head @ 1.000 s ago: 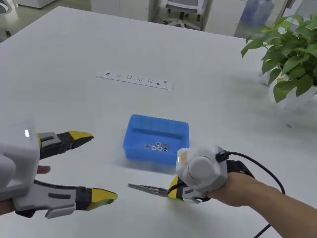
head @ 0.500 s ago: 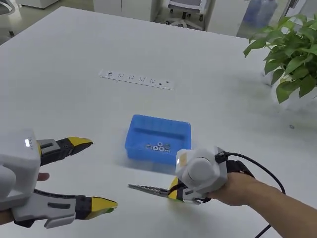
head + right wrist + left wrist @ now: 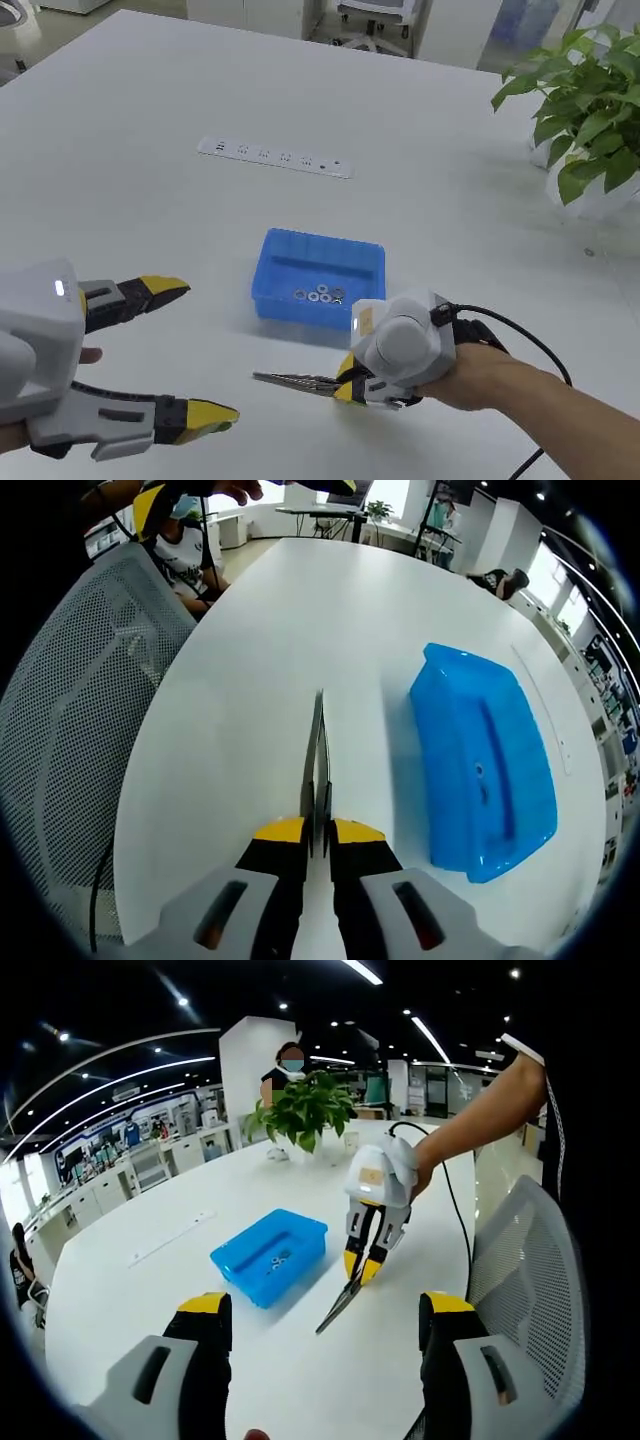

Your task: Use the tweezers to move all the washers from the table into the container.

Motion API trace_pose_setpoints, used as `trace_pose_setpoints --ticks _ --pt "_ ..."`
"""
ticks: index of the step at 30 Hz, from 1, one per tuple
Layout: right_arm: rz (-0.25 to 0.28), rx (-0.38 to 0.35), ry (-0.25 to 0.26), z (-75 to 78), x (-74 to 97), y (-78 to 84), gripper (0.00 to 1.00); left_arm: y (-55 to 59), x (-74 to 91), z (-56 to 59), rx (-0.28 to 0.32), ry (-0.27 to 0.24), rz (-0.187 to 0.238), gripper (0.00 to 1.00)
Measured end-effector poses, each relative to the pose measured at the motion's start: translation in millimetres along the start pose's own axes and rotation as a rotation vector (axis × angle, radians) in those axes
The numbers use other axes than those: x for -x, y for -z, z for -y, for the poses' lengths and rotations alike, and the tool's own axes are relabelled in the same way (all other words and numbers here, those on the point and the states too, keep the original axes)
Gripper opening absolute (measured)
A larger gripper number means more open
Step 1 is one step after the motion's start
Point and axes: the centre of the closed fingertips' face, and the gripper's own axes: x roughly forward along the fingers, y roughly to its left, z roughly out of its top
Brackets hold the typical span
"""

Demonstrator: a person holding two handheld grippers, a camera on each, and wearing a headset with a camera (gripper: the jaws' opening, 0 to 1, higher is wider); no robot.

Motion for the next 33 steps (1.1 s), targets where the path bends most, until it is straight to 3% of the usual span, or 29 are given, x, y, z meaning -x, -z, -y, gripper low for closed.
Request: trace_pose_setpoints --ticks 11,15,22,27,33 --pt "0.012 0.005 0.012 -1.9 2.5 -5.6 0.19 1.4 -1.6 -3.4 -0.006 0.006 -0.011 0.83" --pt "0.031 -0.036 0.037 1.6 10.7 -7.6 0.23 0.6 -2.8 -4.5 -0.008 0.01 -0.011 0.83" --pt "0.068 -0.113 0.113 13.7 33.3 -8.3 0.33 -1.1 -6.4 -3.5 -0.013 0.027 -0.011 0.85" --pt "0.132 -0.2 0.197 26.2 58.2 -7.3 0.4 1.5 -9.3 -2.7 -0.009 0.041 -0.026 0.89" --pt "0.184 -0.286 0.265 31.2 81.8 1.0 0.5 1.9 -14.5 -6.9 0.0 0.044 -0.023 0.91"
